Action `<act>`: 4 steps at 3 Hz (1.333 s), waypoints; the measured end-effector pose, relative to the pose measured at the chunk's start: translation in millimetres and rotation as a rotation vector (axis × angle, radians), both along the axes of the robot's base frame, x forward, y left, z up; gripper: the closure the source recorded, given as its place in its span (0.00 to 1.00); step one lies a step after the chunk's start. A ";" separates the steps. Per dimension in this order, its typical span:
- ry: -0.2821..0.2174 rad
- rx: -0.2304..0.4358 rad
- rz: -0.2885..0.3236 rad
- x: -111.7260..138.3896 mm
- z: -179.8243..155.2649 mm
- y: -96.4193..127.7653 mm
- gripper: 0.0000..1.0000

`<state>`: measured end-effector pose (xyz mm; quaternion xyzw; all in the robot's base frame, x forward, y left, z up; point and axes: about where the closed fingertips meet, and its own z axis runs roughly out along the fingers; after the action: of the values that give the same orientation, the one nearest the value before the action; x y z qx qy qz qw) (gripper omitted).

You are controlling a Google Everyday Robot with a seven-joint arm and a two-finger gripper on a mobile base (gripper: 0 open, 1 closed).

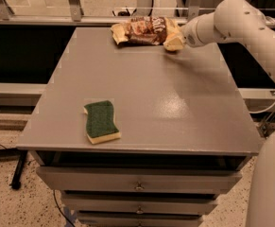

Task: Move orange near brown chip bag

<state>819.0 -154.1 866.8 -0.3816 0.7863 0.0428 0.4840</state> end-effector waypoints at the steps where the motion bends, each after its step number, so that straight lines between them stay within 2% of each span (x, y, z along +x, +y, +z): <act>1: 0.005 0.001 0.001 -2.3 -1.7 0.7 0.00; 2: 0.007 0.001 0.001 -2.7 -2.2 0.8 0.00; 3: 0.001 0.050 0.001 -11.9 4.9 -18.2 0.00; 4: -0.005 0.158 0.034 -33.4 18.8 -57.0 0.00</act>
Offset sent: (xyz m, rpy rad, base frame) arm -0.0072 -0.0034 -0.0012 0.0019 0.0118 -0.0067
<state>785.6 -211.1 885.6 -0.3556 0.7727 0.1120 0.5137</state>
